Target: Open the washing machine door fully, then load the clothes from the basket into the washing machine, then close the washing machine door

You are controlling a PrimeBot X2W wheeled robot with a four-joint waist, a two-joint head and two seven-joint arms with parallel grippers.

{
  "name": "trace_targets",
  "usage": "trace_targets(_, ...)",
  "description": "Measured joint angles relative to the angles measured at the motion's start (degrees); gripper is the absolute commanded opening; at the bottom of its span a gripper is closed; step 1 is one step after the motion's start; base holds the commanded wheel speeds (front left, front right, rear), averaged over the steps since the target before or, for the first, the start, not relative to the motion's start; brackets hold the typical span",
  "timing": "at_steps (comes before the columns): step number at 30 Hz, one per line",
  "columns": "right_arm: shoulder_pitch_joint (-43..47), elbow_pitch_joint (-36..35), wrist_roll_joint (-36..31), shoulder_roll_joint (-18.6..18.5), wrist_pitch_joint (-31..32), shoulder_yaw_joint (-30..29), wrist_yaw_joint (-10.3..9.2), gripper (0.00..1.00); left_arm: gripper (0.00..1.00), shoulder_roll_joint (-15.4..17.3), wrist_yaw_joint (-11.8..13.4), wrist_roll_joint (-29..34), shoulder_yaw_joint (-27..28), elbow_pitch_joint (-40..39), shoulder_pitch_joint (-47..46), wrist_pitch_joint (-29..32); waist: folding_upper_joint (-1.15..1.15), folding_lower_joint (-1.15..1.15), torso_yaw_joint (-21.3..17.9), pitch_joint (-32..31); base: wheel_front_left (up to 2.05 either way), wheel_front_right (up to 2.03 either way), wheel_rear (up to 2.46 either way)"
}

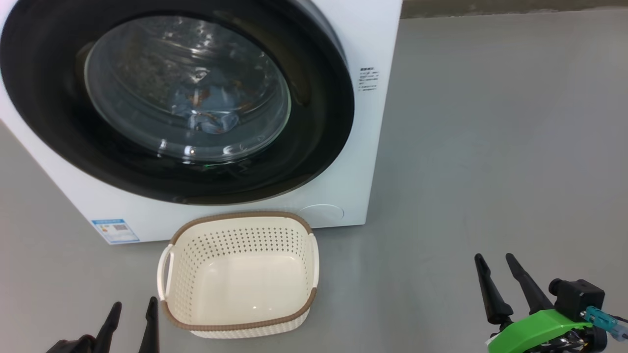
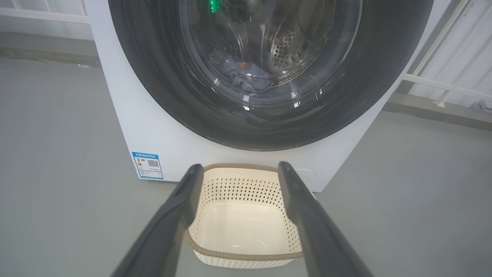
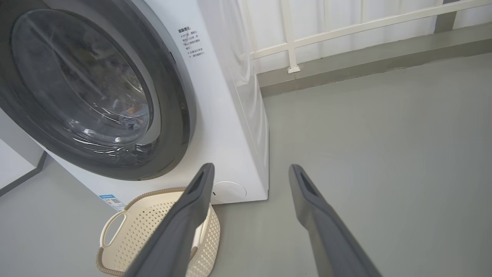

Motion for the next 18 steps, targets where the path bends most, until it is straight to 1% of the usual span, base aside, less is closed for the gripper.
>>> trace_targets(7,0.57,-0.41,-0.25,-0.18,0.00,-1.54,0.00,1.00,1.00,-0.01,0.00,0.26,0.44,0.03,0.44,0.00,0.00,0.00,-1.65,-0.84,0.00,0.00,0.00)
trace_targets(18,0.82,-0.86,-0.42,0.02,0.00,-1.77,0.00,1.00,1.00,-0.14,0.00,2.04,1.76,0.01,0.44,0.00,0.00,0.00,-1.60,-0.66,0.00,0.00,0.00)
